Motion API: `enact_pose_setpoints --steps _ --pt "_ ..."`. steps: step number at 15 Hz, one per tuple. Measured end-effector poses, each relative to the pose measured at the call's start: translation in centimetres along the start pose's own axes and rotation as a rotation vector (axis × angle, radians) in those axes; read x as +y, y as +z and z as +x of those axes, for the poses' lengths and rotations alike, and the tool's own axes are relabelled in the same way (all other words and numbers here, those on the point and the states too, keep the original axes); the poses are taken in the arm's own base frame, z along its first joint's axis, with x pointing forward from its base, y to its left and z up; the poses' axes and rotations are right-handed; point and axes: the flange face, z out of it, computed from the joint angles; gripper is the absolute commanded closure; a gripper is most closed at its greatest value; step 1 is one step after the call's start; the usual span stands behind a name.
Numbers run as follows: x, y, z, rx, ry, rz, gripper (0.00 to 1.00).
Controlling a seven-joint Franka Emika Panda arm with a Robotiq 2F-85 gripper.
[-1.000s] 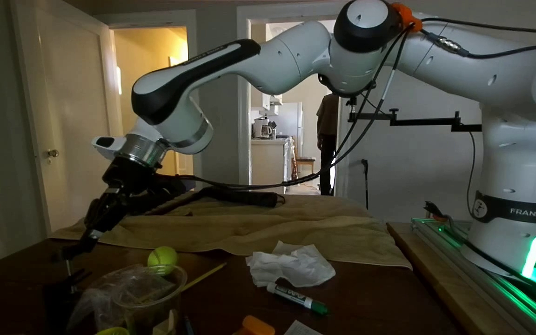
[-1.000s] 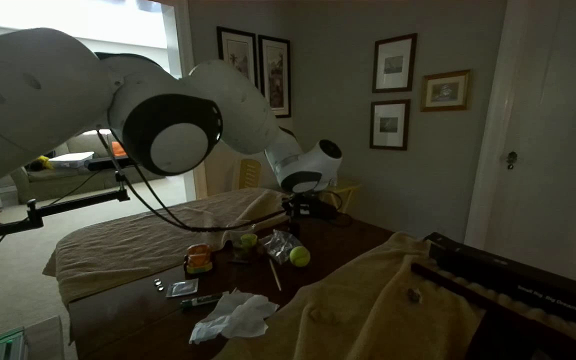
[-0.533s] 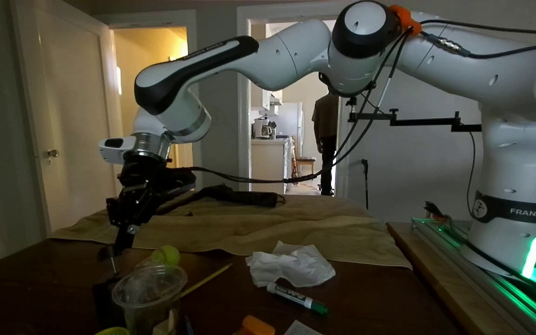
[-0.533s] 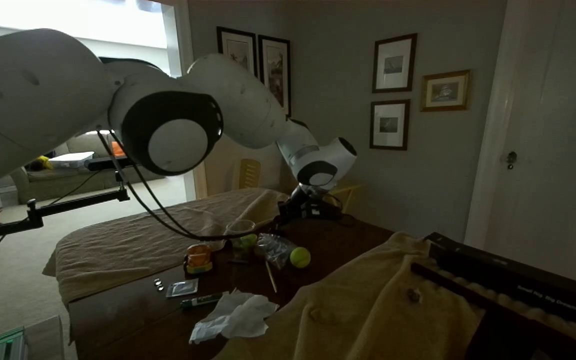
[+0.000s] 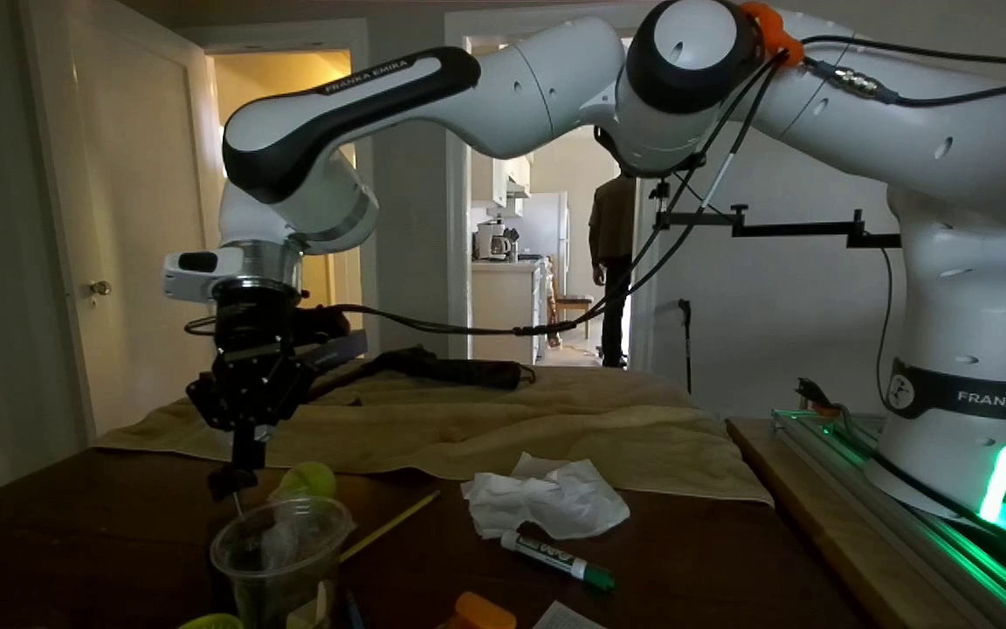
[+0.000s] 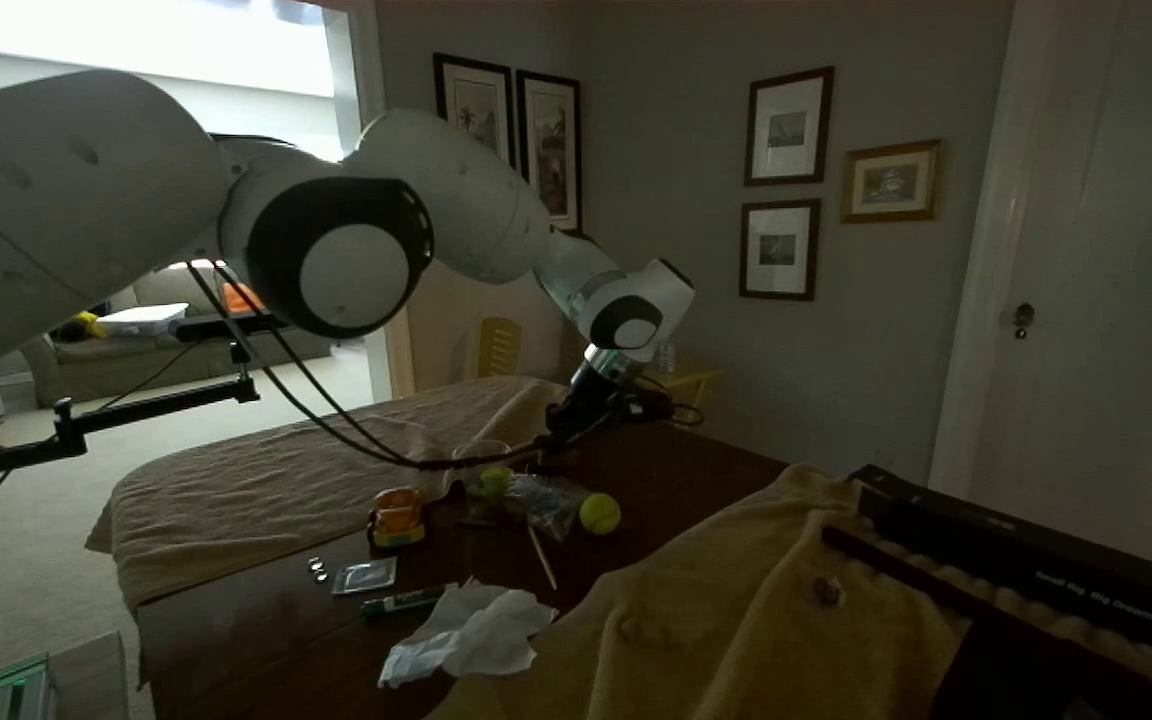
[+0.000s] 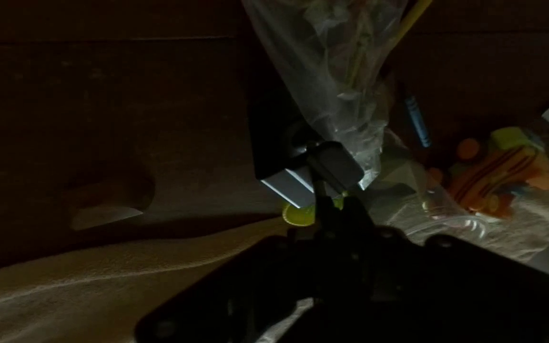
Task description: Move the black clamp forwards.
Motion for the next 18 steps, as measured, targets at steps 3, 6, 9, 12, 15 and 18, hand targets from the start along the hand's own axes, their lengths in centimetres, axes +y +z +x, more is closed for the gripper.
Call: enact_pose_setpoints --steps 3,6,9,12,15,18 --pt "-0.3 0.4 1.1 -0.053 -0.112 0.053 0.98" --pt "-0.4 0.3 1.9 -0.108 -0.209 0.083 0.98" --pt "-0.2 0.2 2.1 -0.129 -0.269 0.089 0.60" --pt "0.2 0.0 1.6 -0.125 -0.232 0.064 0.39" --pt "1.1 -0.9 1.0 -0.103 -0.103 -0.028 0.19" --pt "1.9 -1.6 1.1 -0.079 0.024 -0.147 0.01"
